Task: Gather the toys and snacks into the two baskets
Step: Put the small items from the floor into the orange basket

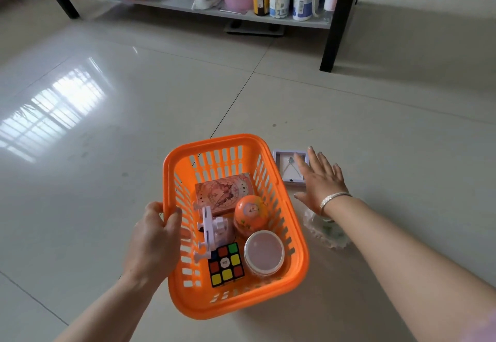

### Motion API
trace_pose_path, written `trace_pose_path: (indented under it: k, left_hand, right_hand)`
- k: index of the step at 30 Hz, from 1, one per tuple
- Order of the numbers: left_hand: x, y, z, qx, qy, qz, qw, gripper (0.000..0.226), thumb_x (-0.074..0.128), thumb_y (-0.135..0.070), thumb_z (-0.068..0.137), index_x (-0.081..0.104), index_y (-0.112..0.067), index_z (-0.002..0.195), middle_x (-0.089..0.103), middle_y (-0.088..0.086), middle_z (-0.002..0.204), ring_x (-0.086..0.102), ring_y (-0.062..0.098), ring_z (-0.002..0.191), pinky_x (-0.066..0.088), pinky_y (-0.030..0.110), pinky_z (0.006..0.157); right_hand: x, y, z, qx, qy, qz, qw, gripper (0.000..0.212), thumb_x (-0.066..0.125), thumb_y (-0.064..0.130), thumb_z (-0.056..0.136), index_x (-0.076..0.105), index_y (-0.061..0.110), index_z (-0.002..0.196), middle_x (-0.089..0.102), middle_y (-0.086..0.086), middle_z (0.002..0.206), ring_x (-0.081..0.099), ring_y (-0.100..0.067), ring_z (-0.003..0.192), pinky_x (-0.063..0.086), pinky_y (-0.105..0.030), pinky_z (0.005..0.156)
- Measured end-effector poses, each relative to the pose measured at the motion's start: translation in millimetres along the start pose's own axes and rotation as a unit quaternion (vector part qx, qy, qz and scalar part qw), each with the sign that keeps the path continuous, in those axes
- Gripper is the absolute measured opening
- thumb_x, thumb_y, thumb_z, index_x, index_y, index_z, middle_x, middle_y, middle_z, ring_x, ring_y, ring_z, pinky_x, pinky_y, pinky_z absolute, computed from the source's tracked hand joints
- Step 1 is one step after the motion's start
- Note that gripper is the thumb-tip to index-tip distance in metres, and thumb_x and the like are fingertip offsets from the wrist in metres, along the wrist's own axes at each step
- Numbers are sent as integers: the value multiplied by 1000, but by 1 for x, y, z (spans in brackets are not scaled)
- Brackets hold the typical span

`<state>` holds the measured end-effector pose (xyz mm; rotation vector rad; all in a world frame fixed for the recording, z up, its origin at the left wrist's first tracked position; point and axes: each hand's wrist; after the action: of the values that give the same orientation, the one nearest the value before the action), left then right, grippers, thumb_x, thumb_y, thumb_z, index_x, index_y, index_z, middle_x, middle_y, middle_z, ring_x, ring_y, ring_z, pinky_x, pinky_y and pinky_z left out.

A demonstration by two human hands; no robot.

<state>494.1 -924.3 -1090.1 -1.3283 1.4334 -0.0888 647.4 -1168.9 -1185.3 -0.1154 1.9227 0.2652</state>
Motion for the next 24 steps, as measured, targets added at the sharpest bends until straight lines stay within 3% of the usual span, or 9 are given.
trace_pose_path:
  k: [7,11,16,20,24]
  left_hand:
    - [0,0,7,-32,-17,-21,999,21,47,-35,101,45,-20,116,67,11,104,72,32,79,60,55,72]
    - [3,2,12,-46,-17,-30,998,28,47,-35,101,47,-18,122,68,14,112,72,35,85,60,57,75]
    - [10,3,20,-43,-10,-41,998,24,47,-35,101,47,-20,120,68,8,104,72,28,78,62,48,69]
    - [15,3,24,-35,-6,-37,999,20,47,-35,102,45,-21,117,66,3,98,70,22,74,59,37,61]
    - [16,1,25,-23,-1,-30,999,18,46,-35,102,44,-22,114,65,1,93,70,20,72,60,37,62]
  right_hand:
    - [6,0,57,-23,58,-28,998,104,64,50,80,-14,39,146,-27,-5,154,-18,-26,144,-3,-48,116]
    - [13,-3,70,-28,48,-23,998,100,63,56,76,-5,41,147,-11,-7,158,-7,-27,145,4,-47,116]
    - [21,-6,65,-30,-34,-7,999,95,64,60,73,10,38,148,23,-8,147,18,-30,134,23,-41,110]
    - [3,-6,55,-16,-115,25,993,96,69,55,73,13,34,149,23,-12,146,19,-34,131,26,-42,108]
    - [-49,5,39,-31,-237,83,967,96,74,50,70,21,29,147,27,-15,140,23,-36,126,30,-45,105]
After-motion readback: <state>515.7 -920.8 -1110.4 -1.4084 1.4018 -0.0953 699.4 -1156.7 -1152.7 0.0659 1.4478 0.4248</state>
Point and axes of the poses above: each hand's wrist, its own z-axis towards the middle knuckle, its own x-axis out of the palm, y = z × x
